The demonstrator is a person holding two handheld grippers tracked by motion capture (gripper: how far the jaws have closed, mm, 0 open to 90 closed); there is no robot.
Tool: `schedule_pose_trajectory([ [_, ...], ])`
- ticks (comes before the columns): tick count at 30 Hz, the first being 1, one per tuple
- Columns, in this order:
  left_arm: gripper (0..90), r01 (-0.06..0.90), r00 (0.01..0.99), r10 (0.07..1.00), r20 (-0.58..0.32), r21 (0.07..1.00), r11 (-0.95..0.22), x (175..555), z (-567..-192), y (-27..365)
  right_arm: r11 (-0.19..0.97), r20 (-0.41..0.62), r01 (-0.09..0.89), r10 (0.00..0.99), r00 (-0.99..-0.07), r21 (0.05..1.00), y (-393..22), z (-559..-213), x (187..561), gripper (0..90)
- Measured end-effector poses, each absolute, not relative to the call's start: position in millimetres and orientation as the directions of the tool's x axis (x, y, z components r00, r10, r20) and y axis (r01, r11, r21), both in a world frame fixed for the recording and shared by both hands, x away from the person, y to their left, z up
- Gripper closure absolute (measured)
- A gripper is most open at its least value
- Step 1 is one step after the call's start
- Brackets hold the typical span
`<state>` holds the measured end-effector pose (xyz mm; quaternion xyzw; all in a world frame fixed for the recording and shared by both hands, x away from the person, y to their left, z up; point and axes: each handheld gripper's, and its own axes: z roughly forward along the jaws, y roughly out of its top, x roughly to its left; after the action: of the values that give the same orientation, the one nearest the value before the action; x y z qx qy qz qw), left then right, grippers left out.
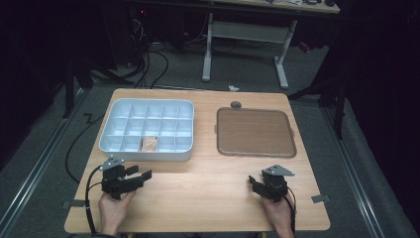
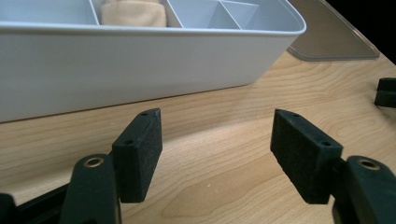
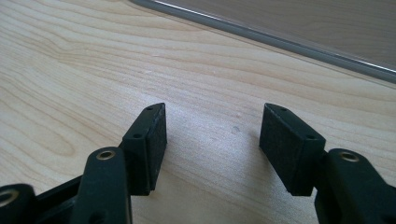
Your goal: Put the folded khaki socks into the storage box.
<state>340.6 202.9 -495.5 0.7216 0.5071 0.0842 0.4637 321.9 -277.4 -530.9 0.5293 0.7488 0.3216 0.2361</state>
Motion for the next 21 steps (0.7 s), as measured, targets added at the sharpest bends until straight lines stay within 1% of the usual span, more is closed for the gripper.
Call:
schedule_pose_trajectory([
  [7, 34.7, 0.664, 0.483, 0.806, -0.343, 0.744, -0.082, 341.9, -504.3, 193.8, 0.233, -0.013, 0.641, 0.945, -0.328, 0.732, -277.5, -531.0, 321.9, 41.5],
  [21, 34.9, 0.673, 0.488, 0.8, -0.349, 0.734, -0.09, 346.4, -514.8, 183.2, 0.233, -0.013, 0.64, 0.944, -0.328, 0.732, -277.4, -531.0, 321.9, 41.5],
])
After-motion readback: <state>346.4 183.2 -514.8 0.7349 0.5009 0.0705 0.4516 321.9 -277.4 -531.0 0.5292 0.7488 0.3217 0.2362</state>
